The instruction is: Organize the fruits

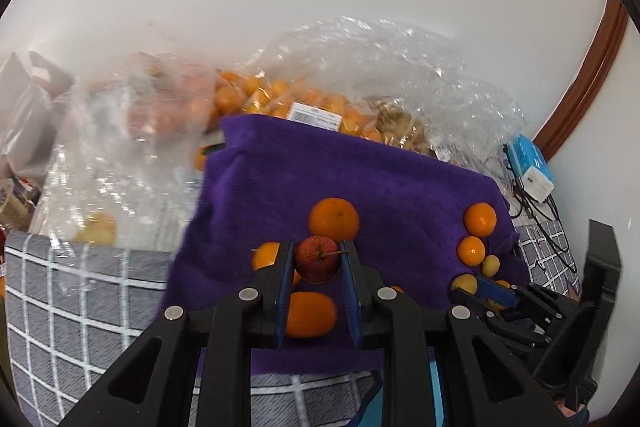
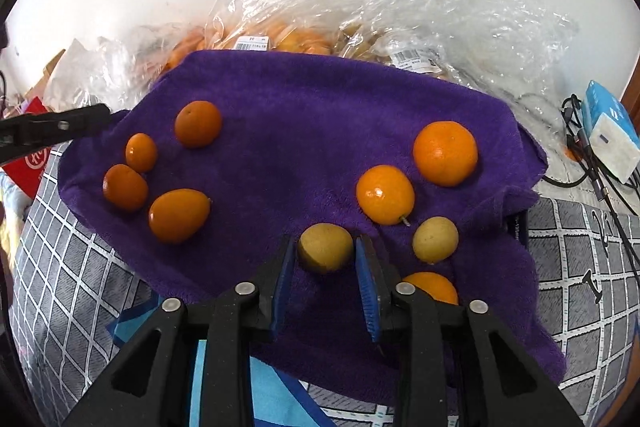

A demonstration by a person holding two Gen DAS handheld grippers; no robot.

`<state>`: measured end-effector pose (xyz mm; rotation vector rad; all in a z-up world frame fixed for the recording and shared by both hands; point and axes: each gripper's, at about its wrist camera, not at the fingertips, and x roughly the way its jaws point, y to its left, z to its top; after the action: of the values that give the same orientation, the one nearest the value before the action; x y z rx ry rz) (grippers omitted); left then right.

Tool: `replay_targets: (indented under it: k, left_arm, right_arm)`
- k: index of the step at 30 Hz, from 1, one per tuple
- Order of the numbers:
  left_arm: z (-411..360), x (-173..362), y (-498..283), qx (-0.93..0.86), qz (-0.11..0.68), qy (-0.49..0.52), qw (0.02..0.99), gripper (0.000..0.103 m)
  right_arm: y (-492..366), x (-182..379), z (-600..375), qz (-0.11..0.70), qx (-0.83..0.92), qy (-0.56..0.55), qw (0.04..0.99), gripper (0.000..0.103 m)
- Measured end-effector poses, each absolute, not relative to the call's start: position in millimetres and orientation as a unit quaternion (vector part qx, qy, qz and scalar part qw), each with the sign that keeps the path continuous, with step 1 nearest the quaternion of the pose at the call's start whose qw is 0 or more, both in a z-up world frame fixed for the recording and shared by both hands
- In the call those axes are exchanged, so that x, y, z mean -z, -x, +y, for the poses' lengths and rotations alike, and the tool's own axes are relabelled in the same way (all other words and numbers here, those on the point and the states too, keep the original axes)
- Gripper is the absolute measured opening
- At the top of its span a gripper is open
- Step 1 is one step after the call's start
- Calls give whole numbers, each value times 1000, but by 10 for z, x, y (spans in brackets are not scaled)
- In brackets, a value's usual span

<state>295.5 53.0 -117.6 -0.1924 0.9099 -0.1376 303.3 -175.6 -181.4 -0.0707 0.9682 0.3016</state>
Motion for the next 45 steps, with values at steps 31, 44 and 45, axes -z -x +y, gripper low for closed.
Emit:
replay_targets:
  k: [31, 44, 45]
  left_arm:
    - [87, 1478, -3171, 66, 490, 101, 863, 29]
    - [196, 774, -2088, 39, 408, 56, 910, 65]
    - [192, 719, -1985, 37, 401, 49, 914, 67]
  right_arm:
    - [-2796, 1602, -2263, 437, -89, 5, 895, 38]
    - [-2122, 881, -2420, 383, -42, -10, 923, 48]
    - [-2066, 846, -2420, 379, -38, -8, 924, 50]
